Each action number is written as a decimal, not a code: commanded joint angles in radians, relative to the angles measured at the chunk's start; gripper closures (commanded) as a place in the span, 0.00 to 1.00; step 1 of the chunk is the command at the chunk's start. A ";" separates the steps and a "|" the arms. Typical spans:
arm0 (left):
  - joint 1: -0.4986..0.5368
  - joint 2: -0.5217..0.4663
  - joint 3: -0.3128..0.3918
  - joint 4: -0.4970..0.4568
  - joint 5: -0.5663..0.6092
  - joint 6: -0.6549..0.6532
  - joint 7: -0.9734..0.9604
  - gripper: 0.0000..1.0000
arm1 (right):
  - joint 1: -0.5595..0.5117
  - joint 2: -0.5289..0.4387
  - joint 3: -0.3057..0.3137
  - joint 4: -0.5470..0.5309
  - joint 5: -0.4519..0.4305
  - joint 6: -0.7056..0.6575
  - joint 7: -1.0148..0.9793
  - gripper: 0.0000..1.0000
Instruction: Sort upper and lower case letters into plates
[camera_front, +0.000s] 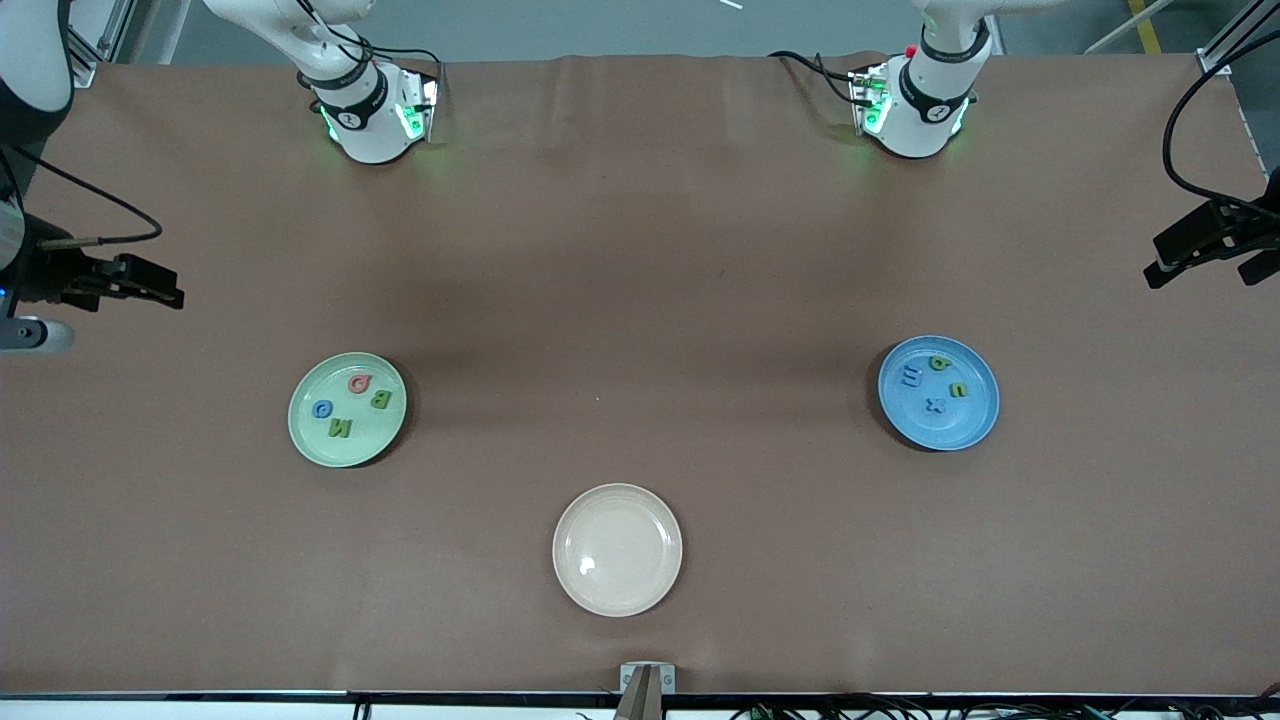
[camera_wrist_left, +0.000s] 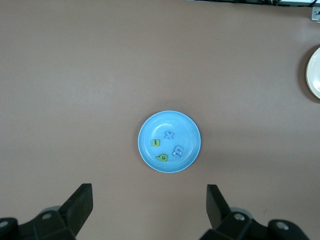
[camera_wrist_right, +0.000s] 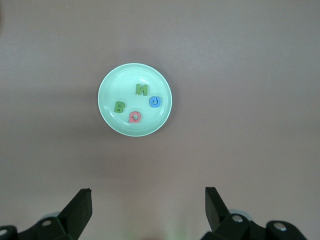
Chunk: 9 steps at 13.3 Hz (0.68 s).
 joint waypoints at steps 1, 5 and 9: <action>-0.021 0.001 0.014 0.009 -0.007 -0.015 -0.002 0.00 | -0.009 -0.090 0.004 -0.090 0.018 0.016 0.001 0.00; -0.042 -0.002 0.019 0.011 -0.007 -0.016 -0.004 0.00 | -0.006 -0.135 0.004 -0.116 0.018 0.017 0.001 0.00; -0.102 -0.003 0.091 0.011 -0.007 -0.016 -0.002 0.00 | -0.004 -0.153 0.005 -0.116 0.018 0.006 0.001 0.00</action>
